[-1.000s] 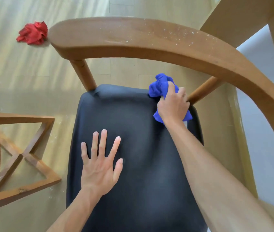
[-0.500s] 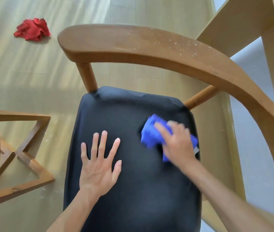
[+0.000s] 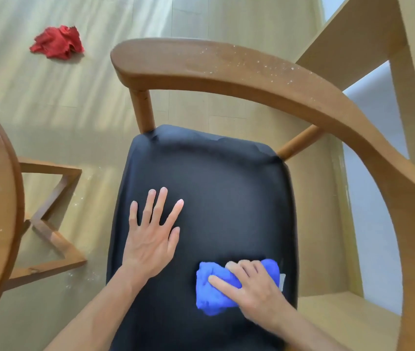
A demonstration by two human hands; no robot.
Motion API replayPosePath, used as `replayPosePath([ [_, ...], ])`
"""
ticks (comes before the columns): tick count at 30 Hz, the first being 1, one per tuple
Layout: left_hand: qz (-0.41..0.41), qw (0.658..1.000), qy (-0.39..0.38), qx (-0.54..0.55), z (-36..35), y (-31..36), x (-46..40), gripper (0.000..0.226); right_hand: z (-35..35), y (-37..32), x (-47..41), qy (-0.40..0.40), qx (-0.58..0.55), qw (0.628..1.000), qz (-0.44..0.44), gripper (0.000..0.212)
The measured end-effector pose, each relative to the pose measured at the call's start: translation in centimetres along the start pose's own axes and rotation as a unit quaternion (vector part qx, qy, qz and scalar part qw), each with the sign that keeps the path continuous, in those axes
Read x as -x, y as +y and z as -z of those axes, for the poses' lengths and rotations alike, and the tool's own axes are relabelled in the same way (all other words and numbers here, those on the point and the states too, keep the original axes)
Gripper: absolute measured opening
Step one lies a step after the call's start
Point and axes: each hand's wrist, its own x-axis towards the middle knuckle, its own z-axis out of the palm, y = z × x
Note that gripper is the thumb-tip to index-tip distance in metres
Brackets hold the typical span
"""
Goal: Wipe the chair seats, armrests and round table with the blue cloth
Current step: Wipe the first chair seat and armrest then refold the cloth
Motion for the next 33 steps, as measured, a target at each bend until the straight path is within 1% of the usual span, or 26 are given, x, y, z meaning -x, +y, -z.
replayPosePath([
  [1, -0.015, 1.000, -0.001, -0.007, 0.0, -0.5, 0.5, 0.056, 0.5, 2.1, -1.7, 0.024, 0.009, 1.000, -0.012, 0.055],
  [2, -0.025, 1.000, -0.002, -0.013, 0.0, -1.1, 1.2, 0.056, 0.9, 4.4, -3.8, 0.053, 0.021, 0.996, -0.062, 0.057],
  [3, -0.027, 0.999, 0.000, -0.016, -0.1, -1.5, 2.1, 0.057, 1.2, 6.5, -6.3, 0.077, 0.024, 0.986, -0.149, 0.060],
  [4, -0.024, 1.000, 0.002, -0.016, -0.3, -1.9, 3.1, 0.057, 1.6, 8.3, -8.9, 0.084, 0.019, 0.963, -0.255, 0.062],
  [5, -0.019, 1.000, 0.005, -0.014, -0.6, -2.1, 4.0, 0.058, 1.5, 9.6, -11.0, 0.082, 0.011, 0.932, -0.353, 0.061],
  [6, -0.012, 1.000, 0.006, -0.012, -0.8, -2.2, 4.7, 0.059, 1.2, 10.1, -12.4, 0.075, -0.004, 0.901, -0.427, 0.059],
  [7, -0.006, 1.000, 0.005, -0.011, -1.0, -2.2, 5.1, 0.060, 0.8, 9.7, -13.2, 0.077, -0.011, 0.880, -0.469, 0.057],
  [8, -0.001, 1.000, 0.002, -0.010, -1.2, -2.1, 5.3, 0.060, 0.6, 8.5, -13.4, 0.085, -0.013, 0.879, -0.469, 0.056],
  [9, 0.004, 1.000, 0.000, -0.007, -1.3, -1.9, 5.3, 0.061, 0.3, 6.7, -12.7, 0.094, -0.012, 0.896, -0.434, 0.056],
  [11, 0.011, 1.000, -0.003, 0.001, -1.3, -1.7, 5.1, 0.061, -0.8, 1.8, -9.2, 0.093, -0.014, 0.948, -0.304, 0.058],
  [13, 0.010, 1.000, -0.009, 0.014, -1.1, -1.6, 5.1, 0.061, -1.6, -3.3, -4.3, 0.058, -0.038, 0.983, -0.168, 0.057],
  [14, 0.012, 1.000, -0.011, 0.021, -0.9, -1.6, 5.2, 0.060, -1.7, -5.3, -2.3, 0.033, -0.046, 0.993, -0.104, 0.053],
  [16, 0.015, 0.999, -0.020, 0.044, -0.3, -1.8, 5.3, 0.057, -1.6, -7.1, 0.3, 0.001, -0.048, 0.999, 0.002, 0.043],
  [18, 0.008, 0.997, -0.026, 0.069, 0.4, -2.1, 5.0, 0.055, -0.9, -5.3, -0.8, 0.003, -0.036, 0.997, 0.072, 0.044],
  [19, 0.001, 0.997, -0.026, 0.076, 0.6, -2.3, 5.0, 0.055, -0.4, -3.6, -2.6, 0.009, -0.027, 0.997, 0.077, 0.048],
  [20, -0.004, 0.996, -0.024, 0.080, 0.8, -2.5, 5.0, 0.054, 0.0, -1.7, -5.2, 0.028, -0.015, 0.998, 0.051, 0.054],
  [21, -0.005, 0.996, -0.020, 0.087, 0.9, -2.6, 5.0, 0.055, 0.3, 0.4, -8.5, 0.055, -0.006, 0.998, -0.011, 0.058],
  [22, -0.001, 0.995, -0.016, 0.098, 1.0, -2.5, 5.1, 0.055, 0.6, 2.4, -12.2, 0.083, 0.002, 0.991, -0.103, 0.061],
  [24, 0.007, 0.992, -0.007, 0.129, 1.1, -2.4, 5.5, 0.056, 1.1, 5.4, -18.9, 0.084, 0.012, 0.956, -0.282, 0.060],
  [25, 0.012, 0.989, 0.000, 0.148, 1.2, -2.4, 5.6, 0.056, 0.8, 6.1, -21.0, 0.075, 0.005, 0.939, -0.335, 0.059],
  [26, 0.023, 0.985, 0.008, 0.172, 1.2, -2.5, 5.9, 0.056, 0.5, 5.7, -21.9, 0.070, 0.007, 0.930, -0.360, 0.059],
  [27, 0.041, 0.978, 0.017, 0.203, 1.3, -2.6, 6.1, 0.055, 0.3, 4.6, -21.9, 0.074, 0.010, 0.931, -0.358, 0.059],
  [28, 0.070, 0.968, 0.028, 0.240, 1.5, -2.8, 6.3, 0.054, 0.0, 2.6, -20.8, 0.076, 0.008, 0.941, -0.330, 0.059],
  [29, 0.107, 0.954, 0.043, 0.275, 1.7, -3.0, 6.5, 0.053, -0.5, -0.3, -18.7, 0.071, -0.014, 0.958, -0.277, 0.058],
  [31, 0.183, 0.927, 0.075, 0.318, 2.0, -3.6, 6.7, 0.052, -1.6, -6.9, -12.7, 0.044, -0.065, 0.988, -0.132, 0.056],
  [33, 0.240, 0.906, 0.101, 0.333, 2.1, -4.1, 6.9, 0.051, -2.4, -11.3, -7.2, 0.007, -0.081, 0.997, -0.014, 0.048],
])
